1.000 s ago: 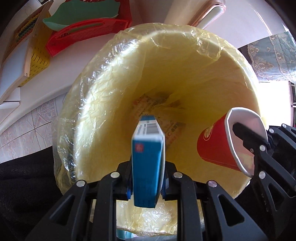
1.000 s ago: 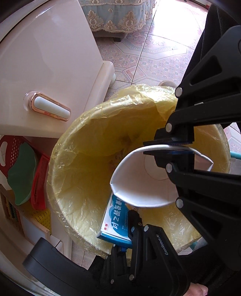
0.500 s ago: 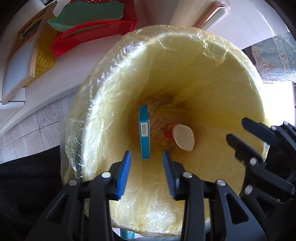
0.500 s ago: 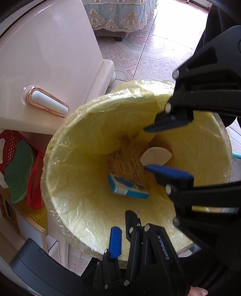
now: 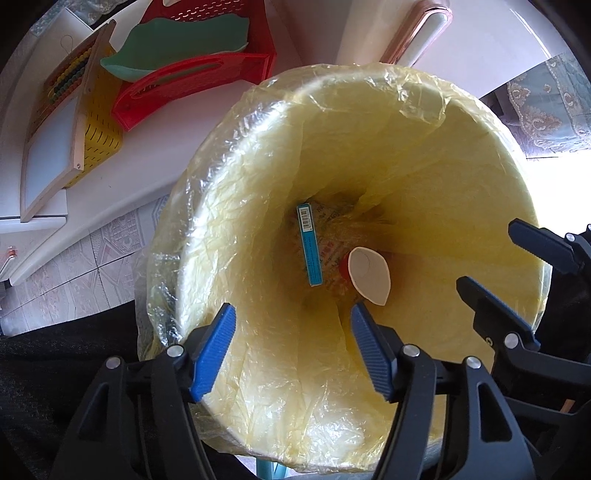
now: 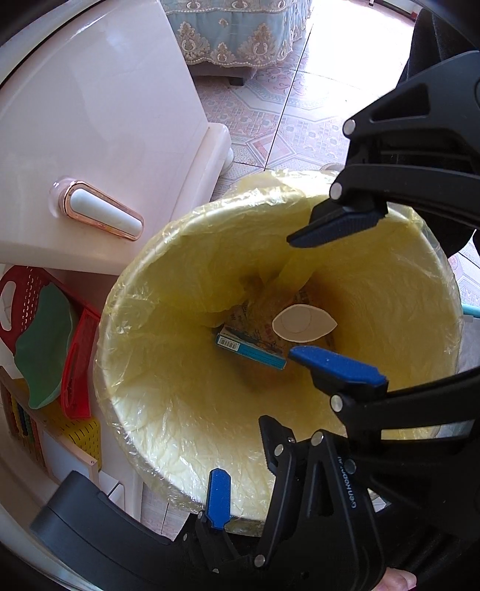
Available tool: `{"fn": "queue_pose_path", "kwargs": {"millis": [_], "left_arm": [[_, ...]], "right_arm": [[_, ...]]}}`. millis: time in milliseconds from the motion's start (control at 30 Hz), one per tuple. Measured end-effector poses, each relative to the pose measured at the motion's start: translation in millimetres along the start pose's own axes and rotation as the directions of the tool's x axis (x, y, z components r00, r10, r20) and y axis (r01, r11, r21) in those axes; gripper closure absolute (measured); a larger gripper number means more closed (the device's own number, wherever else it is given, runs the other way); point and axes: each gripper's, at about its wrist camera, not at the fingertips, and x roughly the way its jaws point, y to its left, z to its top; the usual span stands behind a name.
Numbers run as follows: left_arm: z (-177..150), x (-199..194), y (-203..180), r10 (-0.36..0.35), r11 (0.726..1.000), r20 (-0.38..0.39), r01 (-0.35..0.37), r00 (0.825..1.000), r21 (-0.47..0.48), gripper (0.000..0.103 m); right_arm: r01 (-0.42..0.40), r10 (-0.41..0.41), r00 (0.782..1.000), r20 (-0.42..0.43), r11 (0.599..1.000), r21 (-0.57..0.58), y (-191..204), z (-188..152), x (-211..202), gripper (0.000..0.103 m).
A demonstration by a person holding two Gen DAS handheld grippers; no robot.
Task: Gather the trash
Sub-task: 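Move both tools back over the table toward the remaining items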
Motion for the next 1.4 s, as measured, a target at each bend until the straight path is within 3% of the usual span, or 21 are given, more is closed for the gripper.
{"fn": "queue_pose_path", "kwargs": {"millis": [200,333,500,633,800,900,967,1033,1200,1400], "left_arm": [[-5,-7,-1,0.014,1.0,-0.005,-0.014,1.0,-0.001,0.038],[-17,-36,3,0.008,1.0,0.036,-0.008,0.999,-0.004,0.033],[-39,-107,19,-0.063,0.997,0.105,0.067,0.992,-0.031,0.027],[-46,-181,37,-0.003,0.998,0.181,0.013,0.983,-0.054,0.025],[-35,-305,65,0.053,0.998,0.317,-0.038,0.947,-0.055,0.025],[-31,-385,83,0.104,0.994,0.417,-0.076,0.903,-0.083,0.022],[-29,-432,87,0.13,0.991,0.483,-0.094,0.866,-0.098,0.011],[-27,-467,88,0.131,0.991,0.515,-0.096,0.847,-0.096,0.009],[-1,-506,78,0.137,0.99,0.491,-0.114,0.86,-0.077,0.009],[27,-492,67,0.155,0.988,0.427,-0.151,0.891,-0.043,0.009]], "right_arm": [[-0.004,0.004,1.0,0.006,1.0,0.021,-2,-1,-11,0.041],[-0.02,0.019,0.998,0.054,1.0,0.021,-4,-7,-38,0.033],[-0.035,0.033,0.99,0.138,0.999,0.013,-13,-13,-96,0.028],[-0.057,0.058,0.97,0.236,0.998,-0.009,-27,-8,-165,0.028],[-0.028,0.044,0.921,0.387,0.999,-0.046,-59,12,-279,0.019],[0.007,0.016,0.887,0.461,0.999,-0.048,-82,27,-344,0.014],[0.011,0.021,0.878,0.478,0.998,-0.064,-93,38,-376,0.006],[0.024,0.005,0.865,0.501,0.998,-0.053,-103,47,-402,0.006],[0.018,0.019,0.854,0.519,0.998,-0.065,-118,72,-439,0.006],[0.033,0.006,0.87,0.492,0.997,-0.07,-124,101,-439,0.006]]}}
